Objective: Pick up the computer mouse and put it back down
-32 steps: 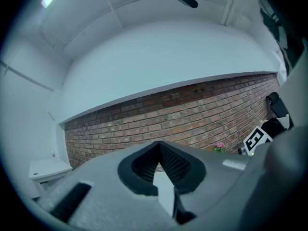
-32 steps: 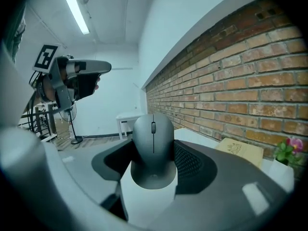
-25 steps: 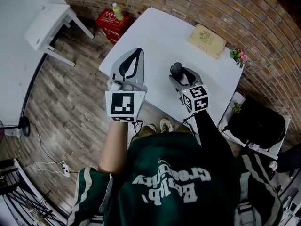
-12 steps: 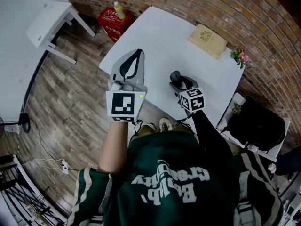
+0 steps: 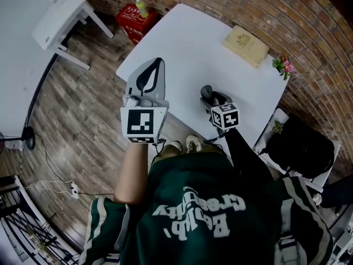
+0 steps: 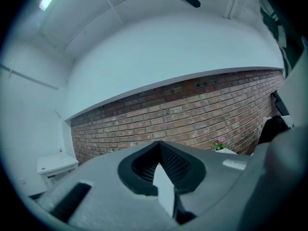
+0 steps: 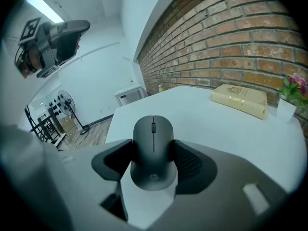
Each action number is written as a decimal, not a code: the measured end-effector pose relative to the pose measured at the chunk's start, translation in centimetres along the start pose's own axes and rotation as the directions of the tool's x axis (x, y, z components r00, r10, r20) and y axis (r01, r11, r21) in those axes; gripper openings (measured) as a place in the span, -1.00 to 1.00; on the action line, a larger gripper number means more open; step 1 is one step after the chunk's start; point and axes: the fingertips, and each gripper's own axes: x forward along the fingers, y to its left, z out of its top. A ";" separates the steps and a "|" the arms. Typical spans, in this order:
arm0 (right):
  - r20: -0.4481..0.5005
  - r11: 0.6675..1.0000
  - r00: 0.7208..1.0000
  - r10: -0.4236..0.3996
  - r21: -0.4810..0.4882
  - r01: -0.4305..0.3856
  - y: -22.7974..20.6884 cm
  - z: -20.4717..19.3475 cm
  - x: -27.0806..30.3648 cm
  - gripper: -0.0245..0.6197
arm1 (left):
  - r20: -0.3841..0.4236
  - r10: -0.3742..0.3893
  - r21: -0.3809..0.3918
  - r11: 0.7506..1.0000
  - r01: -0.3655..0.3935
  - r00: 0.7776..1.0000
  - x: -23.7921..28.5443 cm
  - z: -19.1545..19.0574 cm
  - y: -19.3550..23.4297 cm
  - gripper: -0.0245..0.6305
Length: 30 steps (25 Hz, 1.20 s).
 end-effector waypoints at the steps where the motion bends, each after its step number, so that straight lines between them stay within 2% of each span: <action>1: -0.005 1.000 1.000 0.000 0.001 0.000 0.0 -0.2 0.1 -0.04 | -0.003 0.003 -0.001 1.000 -0.003 1.000 0.0 -0.1 0.0 -0.91; 16: -0.072 1.000 0.997 0.007 -0.012 -0.008 1.3 -2.1 1.6 -0.03 | -0.035 0.051 -0.002 0.999 -0.051 0.998 -2.1 -1.3 1.3 -0.91; 23: -0.128 0.999 0.991 -0.033 -0.009 0.032 0.6 -3.5 1.8 -0.03 | -0.040 0.072 -0.011 0.997 -0.072 0.997 -2.7 -1.8 1.7 -0.91; 30: -0.123 0.999 0.991 -0.047 -0.033 0.043 0.5 -3.5 2.0 -0.03 | -0.035 0.090 -0.017 0.996 -0.091 0.995 -3.0 -1.7 2.1 -0.90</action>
